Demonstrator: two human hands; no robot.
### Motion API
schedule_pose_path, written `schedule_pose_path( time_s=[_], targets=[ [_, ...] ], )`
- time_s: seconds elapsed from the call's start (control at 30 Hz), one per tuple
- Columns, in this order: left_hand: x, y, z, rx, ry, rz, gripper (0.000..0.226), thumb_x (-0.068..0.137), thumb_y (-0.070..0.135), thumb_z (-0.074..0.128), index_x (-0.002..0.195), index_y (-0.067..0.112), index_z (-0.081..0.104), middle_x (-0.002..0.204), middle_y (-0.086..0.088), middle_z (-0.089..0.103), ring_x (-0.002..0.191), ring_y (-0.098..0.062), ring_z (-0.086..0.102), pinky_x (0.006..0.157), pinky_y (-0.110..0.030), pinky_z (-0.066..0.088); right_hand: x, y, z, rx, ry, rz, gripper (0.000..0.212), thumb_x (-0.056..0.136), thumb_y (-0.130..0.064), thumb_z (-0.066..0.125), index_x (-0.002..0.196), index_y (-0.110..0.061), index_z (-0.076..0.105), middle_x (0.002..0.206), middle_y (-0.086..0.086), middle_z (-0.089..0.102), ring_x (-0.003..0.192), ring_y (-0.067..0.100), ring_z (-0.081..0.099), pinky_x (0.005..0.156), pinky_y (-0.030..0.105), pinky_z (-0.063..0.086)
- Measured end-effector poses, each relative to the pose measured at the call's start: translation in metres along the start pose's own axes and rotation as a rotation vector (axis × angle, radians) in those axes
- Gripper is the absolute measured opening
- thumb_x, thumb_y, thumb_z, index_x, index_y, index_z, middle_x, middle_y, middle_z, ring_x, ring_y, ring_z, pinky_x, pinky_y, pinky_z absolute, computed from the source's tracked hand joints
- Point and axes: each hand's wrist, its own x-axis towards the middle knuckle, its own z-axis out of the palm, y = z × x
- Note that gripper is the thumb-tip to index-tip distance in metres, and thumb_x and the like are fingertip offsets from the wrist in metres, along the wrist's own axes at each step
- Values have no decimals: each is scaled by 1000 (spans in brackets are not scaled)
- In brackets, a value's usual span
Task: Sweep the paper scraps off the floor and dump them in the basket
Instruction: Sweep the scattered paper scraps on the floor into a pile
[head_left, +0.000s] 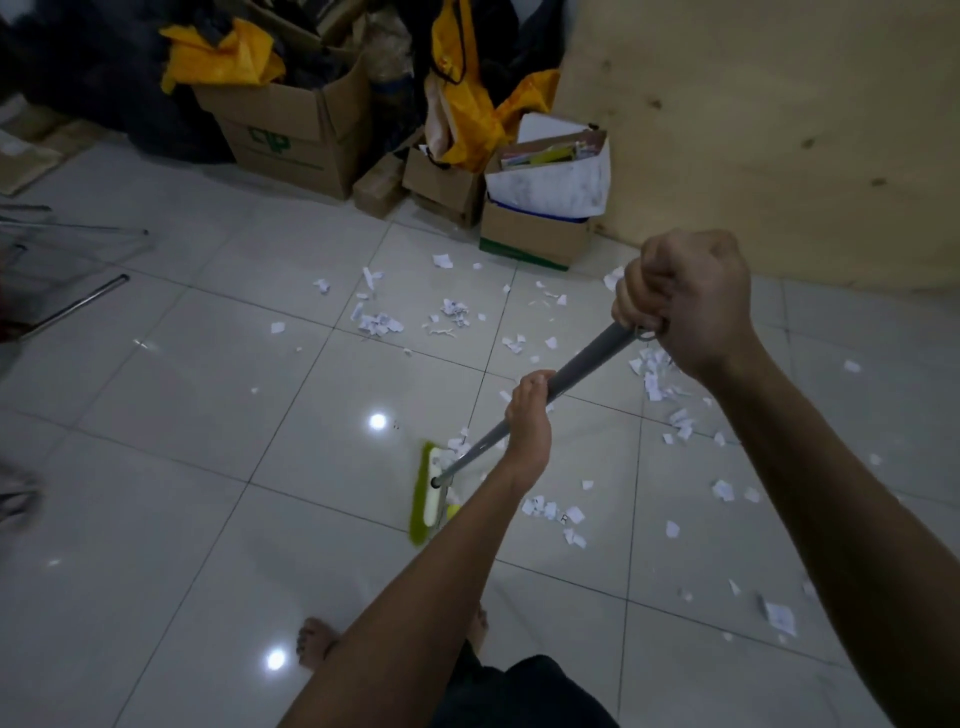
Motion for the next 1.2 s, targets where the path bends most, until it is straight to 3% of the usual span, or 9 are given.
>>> schedule_pose_path(
  time_s=[0.07, 0.2, 0.33, 0.4, 0.47, 0.57, 0.7, 0.83, 1.2],
  targets=[
    [-1, 4, 14, -43, 22, -5, 37, 102, 28, 20, 121, 20, 51, 122, -7, 48, 114, -18, 40, 100, -31, 30, -1, -7, -5, -29, -6, -13, 44, 72, -2, 35, 35, -26, 33, 33, -8, 26, 32, 12, 20, 45, 28, 19],
    [-4, 12, 30, -176, 71, -61, 26, 101, 26, 26, 103, 23, 51, 106, -1, 50, 97, -12, 43, 73, -15, 33, -3, -15, 0, -49, 10, -13, 43, 71, -3, 36, 36, -27, 32, 35, -8, 24, 34, 11, 18, 45, 21, 19],
    [-9, 19, 26, -206, 72, -95, 25, 101, 32, 26, 92, 35, 49, 94, 11, 48, 84, 7, 39, 71, -11, 29, -3, -20, 19, -5, 61, -17, 39, 68, -4, 37, 37, -25, 29, 36, -7, 23, 33, 11, 16, 43, 15, 19],
    [-12, 22, 21, -207, 71, -116, 25, 100, 37, 25, 84, 41, 44, 90, 16, 44, 88, 2, 39, 76, -17, 30, -2, -22, 32, 43, 60, -25, 41, 69, -2, 37, 37, -26, 30, 36, -8, 23, 32, 10, 16, 43, 14, 18],
    [-12, 24, 13, -232, 72, -140, 24, 100, 40, 25, 90, 41, 46, 92, 17, 44, 101, -6, 34, 85, -20, 27, 0, -23, 45, 62, 47, -36, 44, 70, -1, 37, 36, -27, 30, 35, -8, 22, 32, 10, 15, 43, 14, 17],
    [-11, 27, -2, -328, 63, -178, 38, 97, 47, 28, 124, 28, 47, 115, 7, 41, 116, -10, 30, 95, -23, 22, 8, -29, 65, 61, 38, -3, 43, 70, -3, 37, 34, -26, 31, 34, -9, 23, 30, 10, 16, 42, 14, 18],
    [-7, 41, -28, -308, 57, -163, 18, 98, 47, 29, 104, 35, 42, 119, 6, 36, 113, -8, 28, 96, -25, 21, 23, -41, 87, 115, 46, 79, 39, 69, -11, 37, 33, -24, 31, 33, -8, 24, 29, 9, 19, 39, 14, 16],
    [4, 46, -63, -283, 62, -134, 36, 100, 43, 25, 126, 29, 45, 120, 7, 39, 114, -8, 31, 95, -23, 21, 39, -47, 112, 165, 53, 59, 39, 72, -17, 37, 34, -22, 32, 33, -7, 25, 28, 10, 20, 38, 15, 18],
    [67, 73, -200, -149, 280, -21, 39, 101, 35, 24, 127, 21, 50, 111, 4, 44, 107, -8, 36, 92, -25, 22, 115, -23, 216, 303, 27, -30, 28, 70, -12, 38, 45, -16, 26, 35, -3, 21, 33, 12, 15, 41, 22, 14]
  ],
)
